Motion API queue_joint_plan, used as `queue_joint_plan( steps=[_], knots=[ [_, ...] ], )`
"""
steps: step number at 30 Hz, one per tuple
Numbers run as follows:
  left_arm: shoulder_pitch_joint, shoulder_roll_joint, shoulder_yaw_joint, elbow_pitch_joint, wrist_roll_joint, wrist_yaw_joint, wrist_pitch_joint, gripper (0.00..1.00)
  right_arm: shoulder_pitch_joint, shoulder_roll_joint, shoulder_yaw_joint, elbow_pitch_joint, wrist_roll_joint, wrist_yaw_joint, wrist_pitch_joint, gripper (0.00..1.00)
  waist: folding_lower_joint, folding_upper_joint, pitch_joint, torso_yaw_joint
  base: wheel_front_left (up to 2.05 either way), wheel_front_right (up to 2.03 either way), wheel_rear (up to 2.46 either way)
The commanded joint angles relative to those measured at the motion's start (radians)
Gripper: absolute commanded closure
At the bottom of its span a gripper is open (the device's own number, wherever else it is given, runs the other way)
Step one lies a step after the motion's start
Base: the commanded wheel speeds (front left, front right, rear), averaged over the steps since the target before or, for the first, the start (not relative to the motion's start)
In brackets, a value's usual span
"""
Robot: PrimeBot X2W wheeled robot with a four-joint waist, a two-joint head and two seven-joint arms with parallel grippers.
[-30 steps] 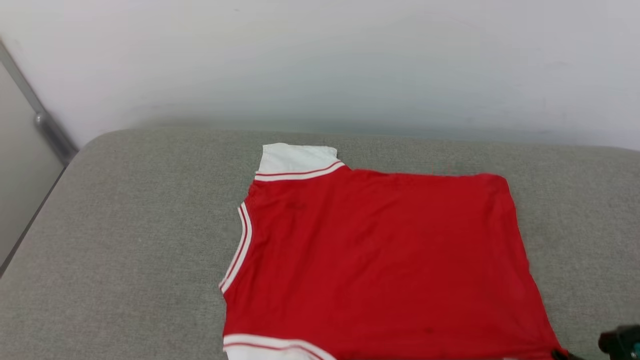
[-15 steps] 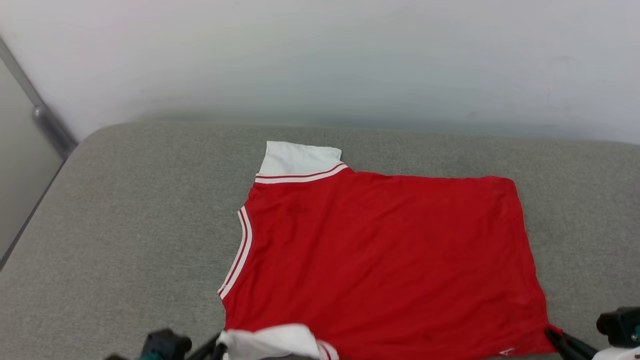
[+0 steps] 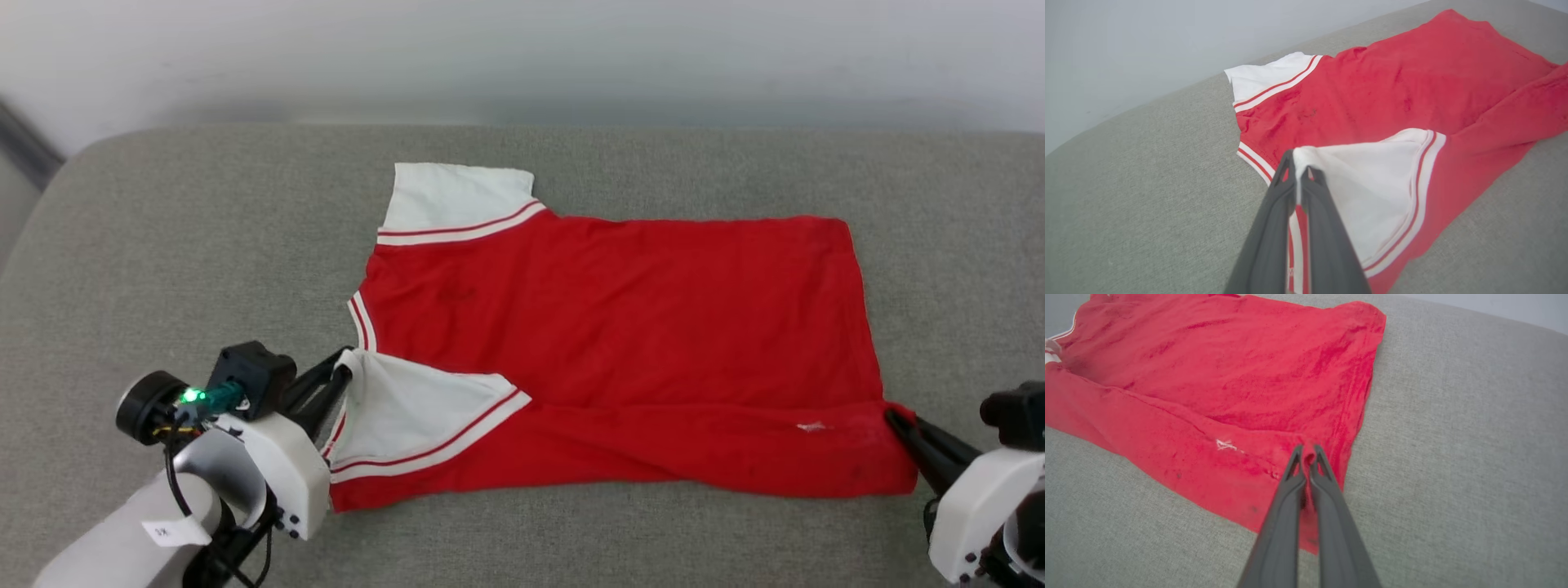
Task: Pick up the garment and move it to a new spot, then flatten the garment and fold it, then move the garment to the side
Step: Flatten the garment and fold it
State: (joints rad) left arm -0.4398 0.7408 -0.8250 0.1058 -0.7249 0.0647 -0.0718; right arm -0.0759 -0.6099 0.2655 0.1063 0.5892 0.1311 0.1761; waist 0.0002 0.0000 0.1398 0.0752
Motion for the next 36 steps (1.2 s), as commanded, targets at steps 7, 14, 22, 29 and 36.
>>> queue_joint_plan(
  steps=[7,14,22,29,36],
  knots=[
    [-0.109,-0.039,0.001,0.194,0.0,-0.08,-0.005,1.0,-0.13,0.038,0.026,0.073,-0.009,-0.001,0.026,1.0,-0.0002,0.0,0.133,-0.043,0.0,0.0,0.0],
    [-0.156,-0.111,-0.031,0.382,-0.002,-0.144,-0.032,1.0,-0.206,0.049,0.068,0.165,-0.019,-0.001,0.021,1.0,-0.0002,0.0,0.185,-0.047,0.0,0.0,0.0],
    [-0.186,-0.179,-0.061,0.552,-0.014,-0.179,-0.096,0.0,-0.248,0.062,0.112,0.227,-0.001,-0.001,-0.014,0.0,-0.0002,0.0,0.158,-0.045,0.0,0.0,0.0],
    [-0.232,-0.164,-0.054,0.571,-0.031,-0.19,-0.132,0.0,-0.214,0.036,0.101,0.222,0.022,-0.001,-0.072,0.0,-0.0002,0.0,0.077,-0.018,0.0,0.0,0.0],
    [-0.29,-0.102,-0.055,0.471,-0.061,-0.192,-0.01,0.0,-0.186,0.016,0.082,0.196,0.03,-0.001,-0.083,0.0,-0.0002,0.0,0.02,0.008,0.0,0.0,0.0]
  ],
)
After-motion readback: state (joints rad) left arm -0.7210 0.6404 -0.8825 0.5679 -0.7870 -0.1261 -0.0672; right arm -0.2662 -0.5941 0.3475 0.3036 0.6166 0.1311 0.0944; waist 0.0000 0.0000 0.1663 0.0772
